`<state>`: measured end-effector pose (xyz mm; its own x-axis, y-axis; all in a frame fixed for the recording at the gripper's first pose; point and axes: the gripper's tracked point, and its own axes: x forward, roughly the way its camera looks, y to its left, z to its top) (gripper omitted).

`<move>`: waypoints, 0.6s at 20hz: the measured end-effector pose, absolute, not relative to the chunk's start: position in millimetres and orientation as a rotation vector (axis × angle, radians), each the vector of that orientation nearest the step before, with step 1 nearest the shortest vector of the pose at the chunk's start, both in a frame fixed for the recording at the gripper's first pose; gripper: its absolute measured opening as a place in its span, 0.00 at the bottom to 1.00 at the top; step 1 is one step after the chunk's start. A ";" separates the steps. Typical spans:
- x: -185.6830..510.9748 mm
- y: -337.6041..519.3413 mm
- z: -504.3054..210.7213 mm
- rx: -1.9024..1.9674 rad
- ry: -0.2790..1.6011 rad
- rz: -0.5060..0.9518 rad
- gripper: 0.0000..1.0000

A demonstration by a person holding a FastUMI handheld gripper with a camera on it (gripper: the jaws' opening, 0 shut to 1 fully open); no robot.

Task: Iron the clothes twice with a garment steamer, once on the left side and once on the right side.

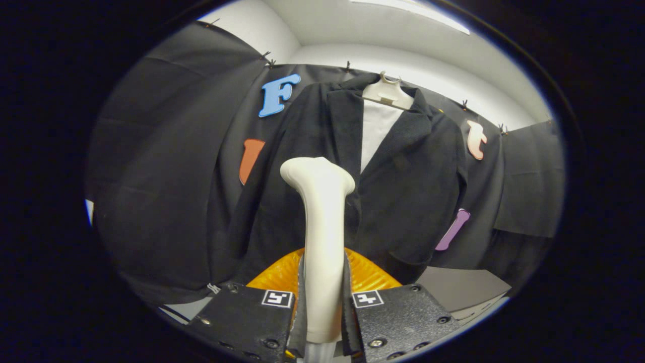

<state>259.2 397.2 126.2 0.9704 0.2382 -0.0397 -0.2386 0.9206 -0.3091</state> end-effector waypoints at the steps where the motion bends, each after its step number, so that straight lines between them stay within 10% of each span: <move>1: 258.0 394.9 119.2 -0.325 0.012 0.245 0.30; 12: 234.2 370.2 24.6 -0.316 0.182 0.235 0.30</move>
<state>234.2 370.2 24.6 0.9566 0.1993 -0.2128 -0.2558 0.9238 -0.2848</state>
